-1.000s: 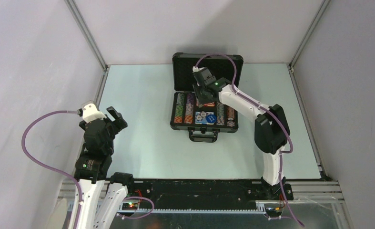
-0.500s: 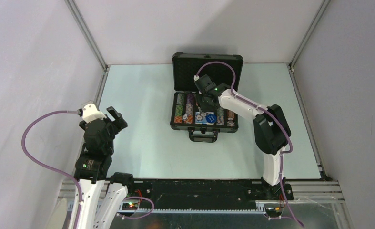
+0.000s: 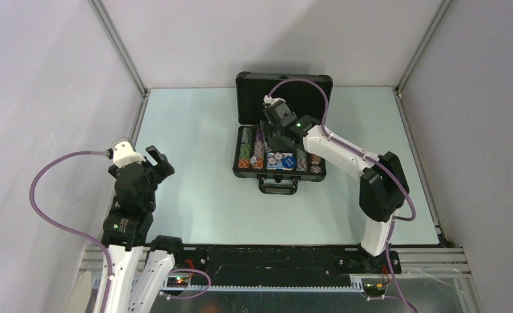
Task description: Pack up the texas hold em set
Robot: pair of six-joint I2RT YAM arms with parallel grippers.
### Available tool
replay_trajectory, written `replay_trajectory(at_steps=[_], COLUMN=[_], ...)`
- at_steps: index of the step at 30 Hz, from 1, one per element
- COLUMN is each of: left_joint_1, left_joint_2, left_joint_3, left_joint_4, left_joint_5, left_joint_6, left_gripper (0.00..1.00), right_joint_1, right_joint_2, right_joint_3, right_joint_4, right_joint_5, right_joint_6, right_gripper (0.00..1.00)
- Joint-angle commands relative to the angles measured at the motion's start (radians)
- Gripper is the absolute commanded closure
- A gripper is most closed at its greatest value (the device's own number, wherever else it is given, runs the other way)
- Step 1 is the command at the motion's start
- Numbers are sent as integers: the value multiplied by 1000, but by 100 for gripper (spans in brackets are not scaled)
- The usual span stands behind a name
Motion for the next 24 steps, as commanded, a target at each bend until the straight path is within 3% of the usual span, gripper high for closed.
replay_trajectory(at_steps=[1, 11, 24], left_joint_1=[7, 9, 8], left_joint_2=[-3, -4, -7], left_joint_3=[-8, -9, -8], left_joint_4=[23, 24, 25], left_joint_5=[11, 14, 18], left_joint_6=[18, 19, 18], left_gripper=[14, 14, 14], right_joint_1=[34, 36, 31], right_joint_2=[-104, -84, 0], right_joint_3=[-45, -142, -162], right_joint_4=[98, 226, 267], right_joint_5=[-37, -204, -241], right_joint_6=[133, 337, 387], right_gripper=[49, 51, 56])
